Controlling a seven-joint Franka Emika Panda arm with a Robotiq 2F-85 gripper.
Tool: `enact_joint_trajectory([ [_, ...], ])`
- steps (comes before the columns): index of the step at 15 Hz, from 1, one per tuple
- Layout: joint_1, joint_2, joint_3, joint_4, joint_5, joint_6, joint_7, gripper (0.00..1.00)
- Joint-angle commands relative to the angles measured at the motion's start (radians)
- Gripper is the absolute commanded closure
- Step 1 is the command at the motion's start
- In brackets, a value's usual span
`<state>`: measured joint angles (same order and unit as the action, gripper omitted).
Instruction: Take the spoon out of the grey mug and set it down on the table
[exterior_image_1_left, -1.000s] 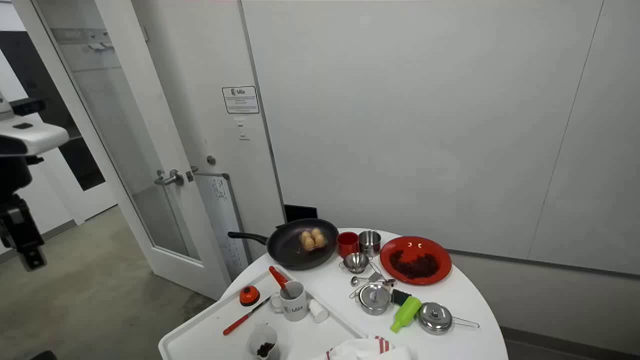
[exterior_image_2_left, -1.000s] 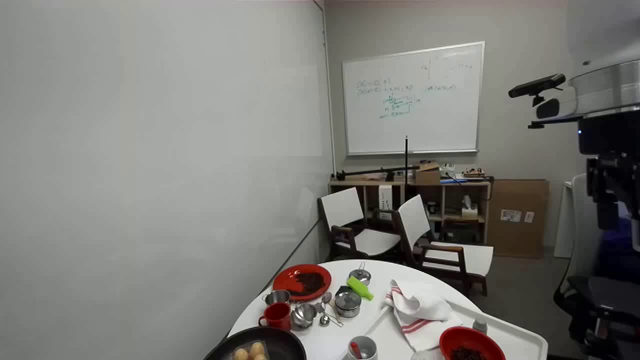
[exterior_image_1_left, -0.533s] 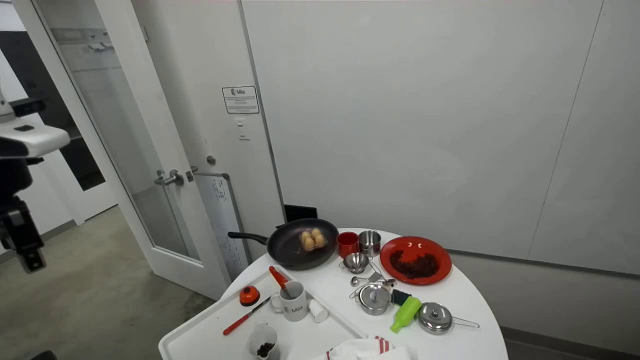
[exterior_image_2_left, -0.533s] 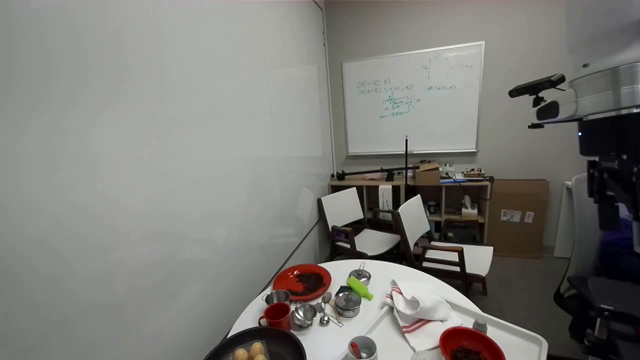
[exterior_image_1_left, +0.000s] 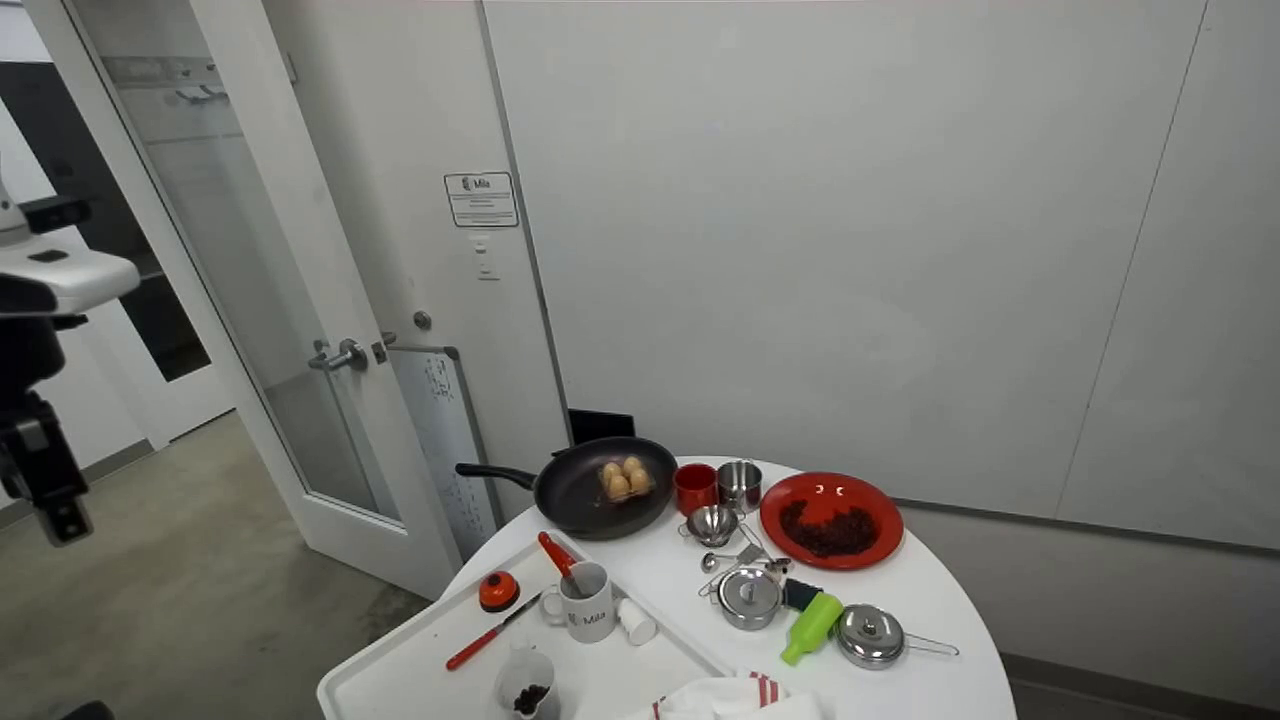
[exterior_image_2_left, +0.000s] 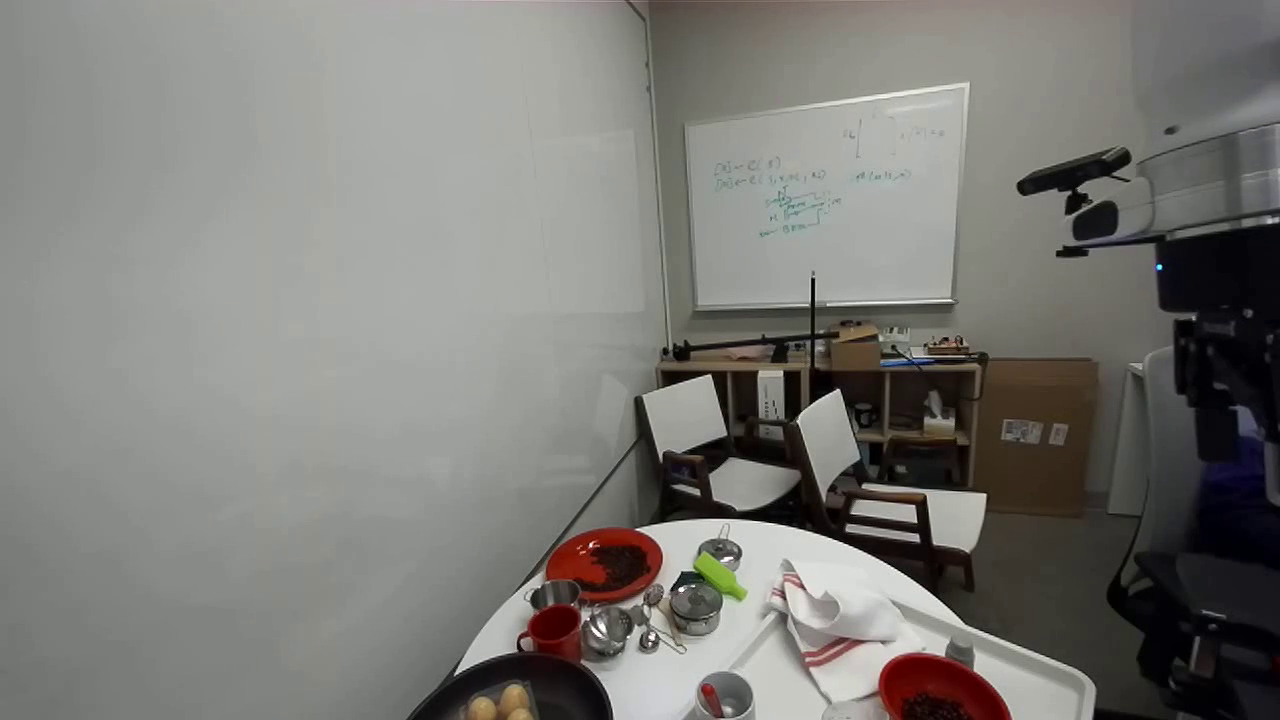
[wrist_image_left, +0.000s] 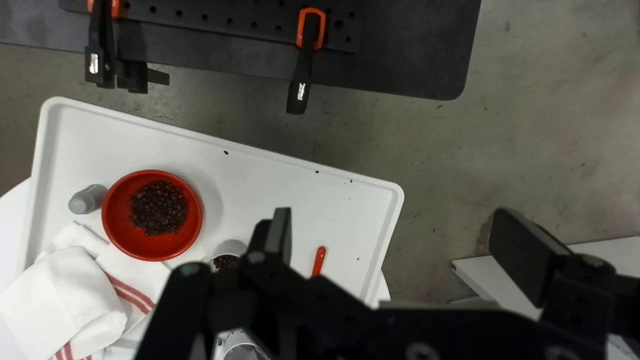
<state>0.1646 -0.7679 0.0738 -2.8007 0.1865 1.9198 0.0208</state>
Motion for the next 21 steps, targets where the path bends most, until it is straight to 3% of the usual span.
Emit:
enact_joint_trajectory([
  [1,0.009,0.05,0.032,0.03,-0.007,0.05,-0.016,0.0],
  [5,0.038,0.149,0.087,0.107,-0.038,0.168,-0.046,0.0],
  [8,0.061,0.243,0.087,0.19,-0.093,0.211,-0.146,0.0],
  [11,0.041,0.352,0.095,0.282,-0.214,0.228,-0.21,0.0],
  [15,0.006,0.523,0.099,0.395,-0.34,0.267,-0.195,0.0],
  [21,-0.006,0.815,0.096,0.554,-0.436,0.248,-0.183,0.0],
])
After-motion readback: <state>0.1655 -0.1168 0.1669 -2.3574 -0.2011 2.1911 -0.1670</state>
